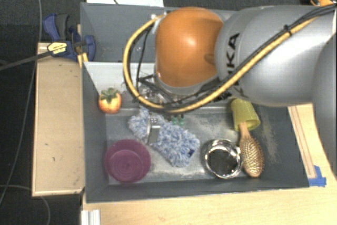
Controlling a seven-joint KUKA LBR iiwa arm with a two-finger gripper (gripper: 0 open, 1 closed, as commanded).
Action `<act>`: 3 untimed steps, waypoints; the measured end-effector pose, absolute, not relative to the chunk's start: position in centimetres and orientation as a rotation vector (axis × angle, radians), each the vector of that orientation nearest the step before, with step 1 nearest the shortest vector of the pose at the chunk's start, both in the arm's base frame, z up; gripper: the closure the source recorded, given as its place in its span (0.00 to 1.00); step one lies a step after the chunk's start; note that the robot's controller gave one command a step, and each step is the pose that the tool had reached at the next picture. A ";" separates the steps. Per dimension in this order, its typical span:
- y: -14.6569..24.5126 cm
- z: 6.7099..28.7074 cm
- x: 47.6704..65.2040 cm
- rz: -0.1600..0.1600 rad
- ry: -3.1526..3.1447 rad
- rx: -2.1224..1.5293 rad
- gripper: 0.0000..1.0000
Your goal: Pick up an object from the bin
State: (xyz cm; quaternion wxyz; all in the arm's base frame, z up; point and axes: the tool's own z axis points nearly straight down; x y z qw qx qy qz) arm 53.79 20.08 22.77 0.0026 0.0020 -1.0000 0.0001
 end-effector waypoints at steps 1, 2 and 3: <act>19.9 23.3 54.0 -0.002 -3.144 -0.005 0.00; 14.6 10.9 56.3 -0.005 -3.142 -0.188 0.00; 13.5 7.1 56.9 -0.014 -3.150 -0.199 0.00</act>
Offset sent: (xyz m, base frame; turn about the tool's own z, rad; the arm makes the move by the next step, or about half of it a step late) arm 0.0296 -0.0714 -0.1577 0.1524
